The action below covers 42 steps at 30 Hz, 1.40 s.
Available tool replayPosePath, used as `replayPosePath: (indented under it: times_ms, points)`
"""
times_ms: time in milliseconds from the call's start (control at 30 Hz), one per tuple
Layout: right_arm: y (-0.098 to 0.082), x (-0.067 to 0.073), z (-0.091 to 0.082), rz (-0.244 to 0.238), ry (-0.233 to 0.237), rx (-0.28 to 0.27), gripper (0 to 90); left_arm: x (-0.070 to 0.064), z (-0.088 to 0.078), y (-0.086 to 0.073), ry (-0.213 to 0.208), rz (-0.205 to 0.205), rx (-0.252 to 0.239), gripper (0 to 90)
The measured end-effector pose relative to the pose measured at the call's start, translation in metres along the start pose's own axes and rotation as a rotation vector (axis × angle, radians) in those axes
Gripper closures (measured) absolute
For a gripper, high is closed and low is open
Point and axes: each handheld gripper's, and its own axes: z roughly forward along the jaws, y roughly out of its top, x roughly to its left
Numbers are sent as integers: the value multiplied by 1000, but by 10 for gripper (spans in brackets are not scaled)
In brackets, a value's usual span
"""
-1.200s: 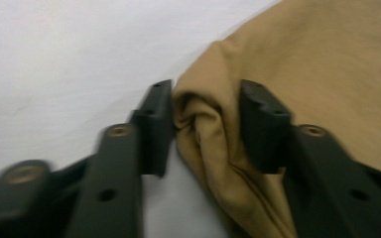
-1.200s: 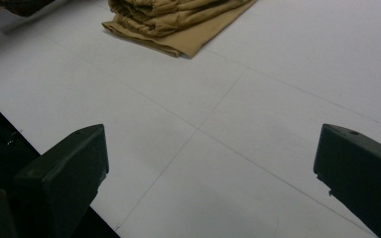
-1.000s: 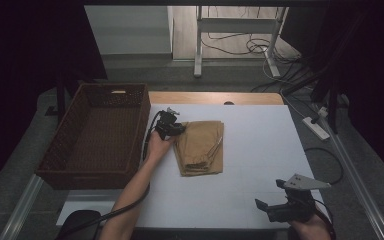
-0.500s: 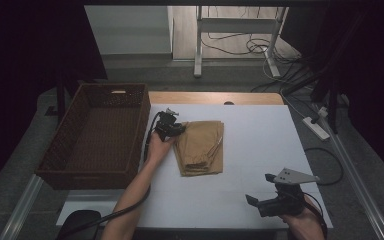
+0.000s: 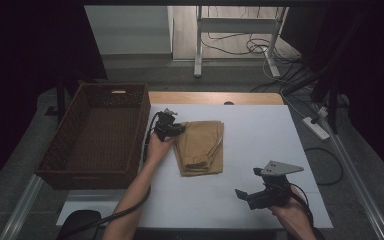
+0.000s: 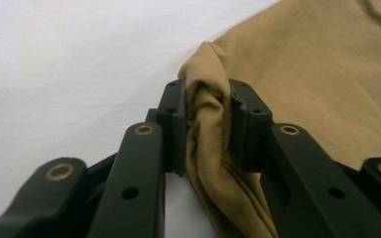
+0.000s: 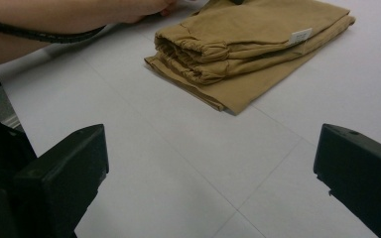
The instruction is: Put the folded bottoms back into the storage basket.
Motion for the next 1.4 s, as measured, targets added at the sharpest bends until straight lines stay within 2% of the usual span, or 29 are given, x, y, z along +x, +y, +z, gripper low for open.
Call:
replayPosePath:
  times_ms: [100, 200, 333, 400, 633, 833, 1100, 1400]
  points:
    - [4, -1, 7, 13, 27, 0, 15, 0, 0, 0, 0, 0, 0, 705]
    - [8, 0, 16, 5, 53, 30, 16, 0, 0, 0, 0, 1, 1, 705]
    - [13, 2, 30, -4, 51, 65, 17, -1, 0, -1, 6, 7, -1, 705]
    - [16, 2, 36, -4, 64, 77, 18, -1, 0, -1, 5, 6, -1, 704]
    - [27, 5, 59, -22, 103, 95, 18, 0, 0, -1, 2, 3, -2, 705]
    - [38, 10, 81, -38, 107, 117, 18, -1, 0, -1, 4, 5, -2, 705]
    - [51, 20, 114, -107, 116, 171, 18, -1, 0, -1, 4, 5, -3, 705]
    - [66, 32, 151, -178, 126, 193, 23, 0, 0, -1, 3, 3, -5, 705]
